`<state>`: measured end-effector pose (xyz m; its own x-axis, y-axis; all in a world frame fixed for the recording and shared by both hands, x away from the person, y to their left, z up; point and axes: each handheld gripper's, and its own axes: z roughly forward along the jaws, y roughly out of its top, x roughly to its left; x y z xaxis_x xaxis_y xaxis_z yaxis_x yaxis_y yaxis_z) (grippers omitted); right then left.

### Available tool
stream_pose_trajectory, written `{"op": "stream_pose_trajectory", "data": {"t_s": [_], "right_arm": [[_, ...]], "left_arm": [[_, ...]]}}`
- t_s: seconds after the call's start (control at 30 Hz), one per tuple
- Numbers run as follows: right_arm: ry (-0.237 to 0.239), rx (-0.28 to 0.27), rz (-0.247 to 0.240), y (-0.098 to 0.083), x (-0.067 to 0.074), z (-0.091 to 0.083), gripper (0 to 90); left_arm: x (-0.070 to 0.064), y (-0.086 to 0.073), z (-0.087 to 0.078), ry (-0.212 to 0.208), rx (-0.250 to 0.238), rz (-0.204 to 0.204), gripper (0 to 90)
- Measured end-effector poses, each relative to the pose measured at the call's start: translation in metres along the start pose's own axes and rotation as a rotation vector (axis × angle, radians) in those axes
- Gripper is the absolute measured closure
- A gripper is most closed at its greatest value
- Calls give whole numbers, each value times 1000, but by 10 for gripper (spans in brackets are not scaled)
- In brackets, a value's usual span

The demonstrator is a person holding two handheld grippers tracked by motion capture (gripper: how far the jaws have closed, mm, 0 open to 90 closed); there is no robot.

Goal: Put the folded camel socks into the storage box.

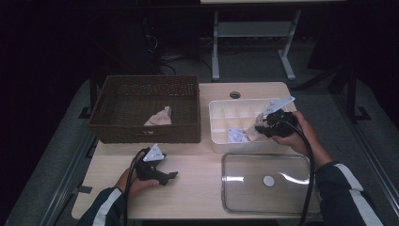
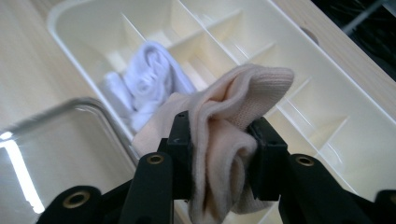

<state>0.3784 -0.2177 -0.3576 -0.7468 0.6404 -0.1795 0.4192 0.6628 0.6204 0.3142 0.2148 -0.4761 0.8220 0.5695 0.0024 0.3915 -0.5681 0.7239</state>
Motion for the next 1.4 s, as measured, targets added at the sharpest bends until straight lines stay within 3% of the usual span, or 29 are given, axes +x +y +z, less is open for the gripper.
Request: {"op": "stream_pose_trajectory", "data": {"t_s": [0.17, 0.33, 0.57, 0.8, 0.9, 1.03, 1.13, 1.23, 1.4], "right_arm": [[-33, 66, -40, 2, 2, 16, 654], [-31, 97, -59, 2, 4, 26, 653], [45, 167, -81, 4, 6, 43, 648], [122, 231, -25, 7, 0, 59, 639], [148, 233, 15, 7, -4, 62, 609], [172, 225, 75, 6, -9, 61, 460], [177, 187, 99, 5, -10, 55, 410], [194, 131, 128, 5, -12, 45, 405], [193, 57, 154, 4, -15, 32, 477]], "left_arm": [[0, 0, 0, -1, 1, -2, 130], [0, 0, 0, -1, -2, -5, 130], [0, 0, 1, -1, 0, -1, 130], [0, 1, 1, -1, 2, -1, 130], [1, 1, 1, -1, 2, 0, 130], [1, 1, 1, -1, 2, 0, 130], [1, 1, 1, -2, 3, 0, 130], [1, 1, 1, -2, 3, 0, 130], [1, 1, 1, -1, 3, 2, 130]]}}
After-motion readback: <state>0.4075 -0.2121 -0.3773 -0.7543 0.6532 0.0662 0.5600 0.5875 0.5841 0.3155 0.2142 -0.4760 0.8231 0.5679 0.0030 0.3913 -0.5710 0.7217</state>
